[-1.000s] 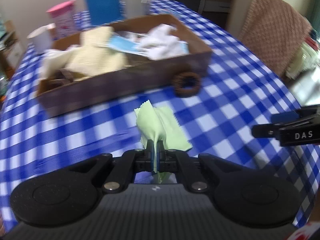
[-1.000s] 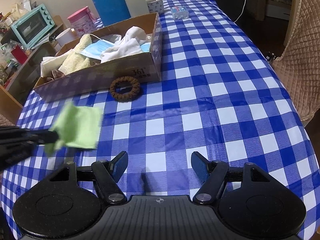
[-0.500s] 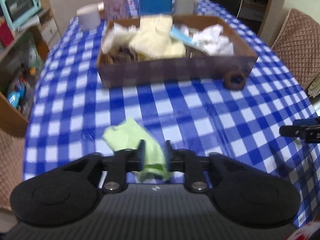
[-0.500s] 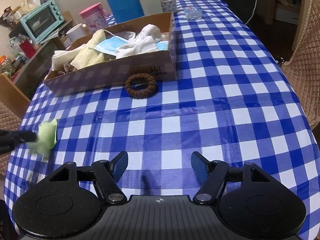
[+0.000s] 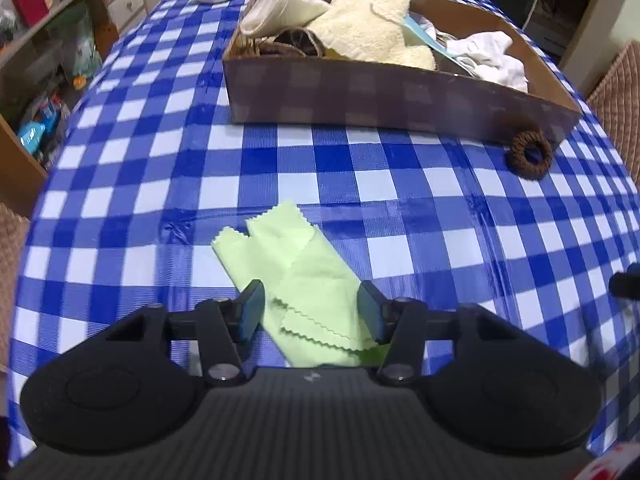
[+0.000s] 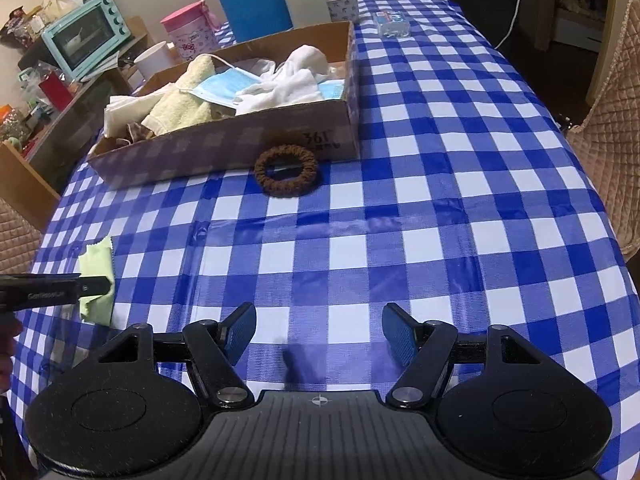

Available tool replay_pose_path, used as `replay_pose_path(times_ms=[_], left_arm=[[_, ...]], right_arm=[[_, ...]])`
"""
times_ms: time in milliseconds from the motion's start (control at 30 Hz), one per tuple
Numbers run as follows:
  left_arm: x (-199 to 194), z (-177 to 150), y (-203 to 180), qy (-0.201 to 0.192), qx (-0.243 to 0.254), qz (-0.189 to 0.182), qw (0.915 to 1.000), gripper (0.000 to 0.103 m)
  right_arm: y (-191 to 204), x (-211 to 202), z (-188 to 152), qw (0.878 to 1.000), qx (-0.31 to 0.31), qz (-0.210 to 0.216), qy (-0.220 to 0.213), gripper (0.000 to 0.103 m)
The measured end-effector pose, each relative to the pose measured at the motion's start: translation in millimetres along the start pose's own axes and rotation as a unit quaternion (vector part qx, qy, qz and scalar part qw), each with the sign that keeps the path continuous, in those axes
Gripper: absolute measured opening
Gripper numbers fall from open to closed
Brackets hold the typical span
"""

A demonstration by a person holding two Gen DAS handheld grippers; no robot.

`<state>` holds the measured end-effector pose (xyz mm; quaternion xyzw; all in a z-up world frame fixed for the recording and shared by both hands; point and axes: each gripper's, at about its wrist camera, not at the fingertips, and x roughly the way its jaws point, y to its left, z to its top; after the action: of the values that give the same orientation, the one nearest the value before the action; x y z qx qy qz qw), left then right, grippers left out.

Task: Organize soft objects
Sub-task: 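Close the left tool on the light green cloth and lift it, then grasp the brown ring scrunchie with the right tool while the left tool holds the cloth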

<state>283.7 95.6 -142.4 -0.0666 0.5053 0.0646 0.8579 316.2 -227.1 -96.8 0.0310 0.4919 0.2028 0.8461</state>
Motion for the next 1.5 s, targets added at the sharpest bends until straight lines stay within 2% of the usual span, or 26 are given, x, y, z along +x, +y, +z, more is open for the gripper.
replay_pose_path(times_ms=[133, 167, 200, 267, 333, 467, 767, 1033, 1333, 1400, 1433, 1500], left_arm=[[3, 0, -6, -0.015, 0.008, 0.001, 0.9998, 0.054], [3, 0, -8, -0.02, 0.017, 0.009, 0.9996, 0.045], [3, 0, -9, -0.025, 0.027, 0.015, 0.9992, 0.029], [1, 1, -9, -0.03, 0.038, 0.006, 0.9988, 0.005], [1, 3, -6, -0.03, 0.038, 0.001, 0.9988, 0.005], [-6, 8, -8, -0.053, 0.056, 0.014, 0.9969, 0.004], [-15, 35, -9, -0.095, 0.071, 0.036, 0.9923, 0.005], [-3, 48, -8, -0.091, 0.072, 0.041, 0.9924, 0.005], [4, 51, -4, -0.083, 0.066, 0.04, 0.9935, 0.005], [5, 52, -4, -0.083, 0.065, 0.039, 0.9936, 0.005], [6, 52, -4, -0.083, 0.065, 0.039, 0.9936, 0.005], [6, 52, -4, -0.084, 0.065, 0.039, 0.9936, 0.005]], right_arm=[[4, 5, 2, 1.0, -0.006, 0.002, 0.004, 0.07], [5, 7, 3, 1.0, -0.006, 0.002, 0.005, 0.07], [6, 9, 4, 1.0, -0.007, 0.003, 0.005, 0.07], [7, 11, 6, 1.0, -0.009, 0.004, 0.004, 0.07], [9, 14, 8, 1.0, -0.013, 0.007, 0.002, 0.07], [14, 20, 16, 1.0, -0.026, 0.013, -0.006, 0.07], [24, 40, 47, 0.997, -0.051, 0.016, -0.049, 0.07], [26, 75, 70, 0.997, -0.052, -0.001, -0.058, 0.07], [38, 100, 74, 0.996, -0.054, -0.046, -0.061, 0.069], [39, 101, 73, 0.995, -0.062, -0.047, -0.069, 0.062], [40, 102, 73, 0.994, -0.067, -0.046, -0.069, 0.047], [41, 103, 72, 0.994, -0.074, -0.044, -0.068, 0.037]])
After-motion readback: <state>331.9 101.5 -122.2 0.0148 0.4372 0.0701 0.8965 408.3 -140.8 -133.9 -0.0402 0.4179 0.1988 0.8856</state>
